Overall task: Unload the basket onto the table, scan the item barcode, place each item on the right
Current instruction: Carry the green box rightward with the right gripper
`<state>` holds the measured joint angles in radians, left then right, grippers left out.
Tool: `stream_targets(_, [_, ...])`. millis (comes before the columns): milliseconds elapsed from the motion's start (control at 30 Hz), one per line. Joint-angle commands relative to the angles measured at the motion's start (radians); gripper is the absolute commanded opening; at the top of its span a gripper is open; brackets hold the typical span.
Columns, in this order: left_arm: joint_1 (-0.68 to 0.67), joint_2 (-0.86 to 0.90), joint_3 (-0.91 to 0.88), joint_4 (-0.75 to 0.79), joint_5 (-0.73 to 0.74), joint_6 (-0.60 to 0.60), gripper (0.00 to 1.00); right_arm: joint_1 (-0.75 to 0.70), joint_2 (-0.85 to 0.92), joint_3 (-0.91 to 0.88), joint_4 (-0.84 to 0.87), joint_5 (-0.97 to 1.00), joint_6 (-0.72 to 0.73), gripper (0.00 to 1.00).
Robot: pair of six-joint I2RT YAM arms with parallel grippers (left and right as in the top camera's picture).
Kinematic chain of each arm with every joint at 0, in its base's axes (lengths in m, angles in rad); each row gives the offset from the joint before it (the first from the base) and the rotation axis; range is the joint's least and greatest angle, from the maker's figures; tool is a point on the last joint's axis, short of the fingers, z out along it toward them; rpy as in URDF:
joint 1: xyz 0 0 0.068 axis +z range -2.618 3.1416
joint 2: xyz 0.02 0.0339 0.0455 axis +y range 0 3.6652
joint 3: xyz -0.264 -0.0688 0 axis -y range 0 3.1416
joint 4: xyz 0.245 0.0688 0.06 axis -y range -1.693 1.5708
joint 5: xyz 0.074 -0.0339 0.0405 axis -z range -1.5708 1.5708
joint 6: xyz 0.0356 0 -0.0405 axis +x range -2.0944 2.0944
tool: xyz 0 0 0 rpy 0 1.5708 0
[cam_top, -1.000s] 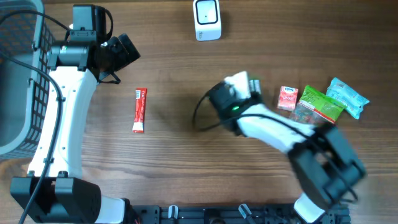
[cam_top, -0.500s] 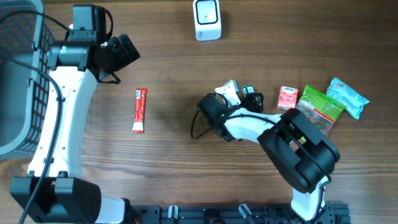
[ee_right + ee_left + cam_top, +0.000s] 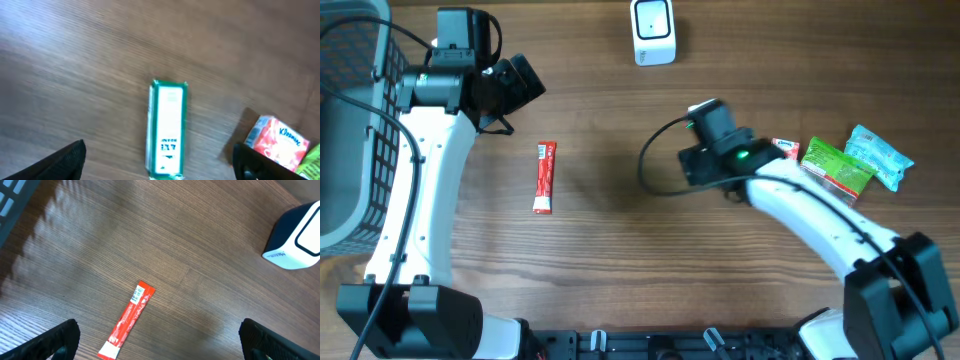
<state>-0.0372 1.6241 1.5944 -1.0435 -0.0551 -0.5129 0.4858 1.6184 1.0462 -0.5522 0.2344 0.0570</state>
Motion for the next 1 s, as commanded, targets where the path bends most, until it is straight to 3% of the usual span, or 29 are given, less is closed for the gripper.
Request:
stream_targets(0, [0.005,-0.005,-0.004,0.002,-0.003,0.004,1.00,-0.097,0.023,-0.022,-0.013,-0.274,-0.081,0.94])
stream_targets(267, [0.005,-0.005,-0.004,0.002,-0.003,0.004,1.00,-0.159,0.138,-0.045,0.053,-0.303,-0.080,0.92])
stream_targets(433, [0.005,-0.005,-0.004,0.002,-0.003,0.004,1.00,-0.162,0.205,-0.045,0.039,-0.295,-0.070,0.71])
stream_targets(600, [0.005,-0.005,-0.004,0.002,-0.003,0.004,1.00,-0.162,0.215,-0.045,0.039,-0.286,-0.055,0.66])
stream_targets(867, [0.005,-0.005,-0.004,0.002,-0.003,0.004,1.00,-0.162,0.215,-0.045,0.008,-0.258,-0.053,0.35])
stream_targets(967, [0.005,-0.005,-0.004,0.002,-0.002,0.004,1.00,-0.162,0.215,-0.045,0.008,-0.258,-0.054,0.34])
